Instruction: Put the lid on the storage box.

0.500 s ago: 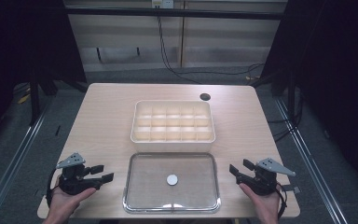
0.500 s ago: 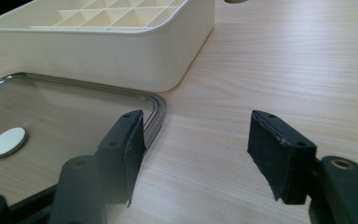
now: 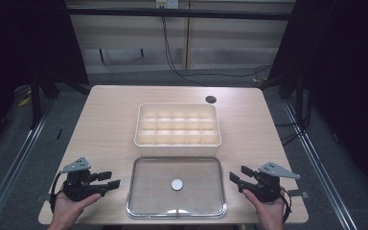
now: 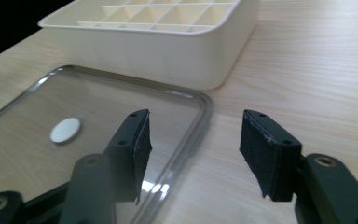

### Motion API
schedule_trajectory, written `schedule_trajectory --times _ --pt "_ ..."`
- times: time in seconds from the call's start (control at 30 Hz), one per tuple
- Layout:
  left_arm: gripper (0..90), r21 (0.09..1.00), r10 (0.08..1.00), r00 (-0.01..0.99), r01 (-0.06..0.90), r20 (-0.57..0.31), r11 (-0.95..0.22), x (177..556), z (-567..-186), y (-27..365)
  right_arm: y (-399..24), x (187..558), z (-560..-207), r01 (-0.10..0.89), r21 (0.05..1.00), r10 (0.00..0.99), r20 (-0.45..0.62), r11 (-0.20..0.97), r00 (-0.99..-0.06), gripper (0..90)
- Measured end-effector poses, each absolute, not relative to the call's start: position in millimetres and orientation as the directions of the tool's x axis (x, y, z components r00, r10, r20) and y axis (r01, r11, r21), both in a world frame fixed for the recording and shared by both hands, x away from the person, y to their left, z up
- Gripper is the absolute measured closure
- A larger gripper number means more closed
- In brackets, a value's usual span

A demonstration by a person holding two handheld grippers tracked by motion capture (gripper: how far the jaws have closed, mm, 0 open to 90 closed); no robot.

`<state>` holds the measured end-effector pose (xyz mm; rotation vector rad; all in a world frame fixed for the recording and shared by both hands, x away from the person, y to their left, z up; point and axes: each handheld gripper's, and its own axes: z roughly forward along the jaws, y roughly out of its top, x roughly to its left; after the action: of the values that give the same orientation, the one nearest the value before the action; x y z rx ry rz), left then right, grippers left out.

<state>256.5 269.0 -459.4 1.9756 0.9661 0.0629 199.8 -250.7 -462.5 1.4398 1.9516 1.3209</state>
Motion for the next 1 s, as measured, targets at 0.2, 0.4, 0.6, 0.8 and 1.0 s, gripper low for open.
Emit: schedule_trajectory --times 0.2,0.4,0.6,0.8,1.0 --pt "47.0 0.740 0.646 0.702 0.598 -0.299 -0.308 265.6 -453.3 259.9 -239.4 207.1 -456.0 0.550 0.832 0.871 0.215 0.073 -0.441 44.9" --pt "44.5 0.747 0.655 0.701 0.589 -0.283 -0.307 284.6 -441.3 249.3 -232.6 221.9 -440.0 0.552 0.830 0.864 0.215 0.085 -0.456 43.8" --pt "47.9 0.748 0.645 0.702 0.594 -0.302 -0.296 287.0 -451.3 243.5 -224.4 237.7 -452.9 0.617 0.779 0.852 0.242 0.115 -0.464 39.8" --pt "50.1 0.710 0.655 0.689 0.626 -0.311 -0.322 285.0 -466.3 243.7 -221.6 242.8 -463.2 0.644 0.755 0.844 0.259 0.127 -0.470 41.8" --pt "50.8 0.703 0.665 0.684 0.630 -0.300 -0.331 286.5 -470.7 241.5 -220.9 245.4 -473.0 0.666 0.731 0.845 0.255 0.149 -0.470 47.2"
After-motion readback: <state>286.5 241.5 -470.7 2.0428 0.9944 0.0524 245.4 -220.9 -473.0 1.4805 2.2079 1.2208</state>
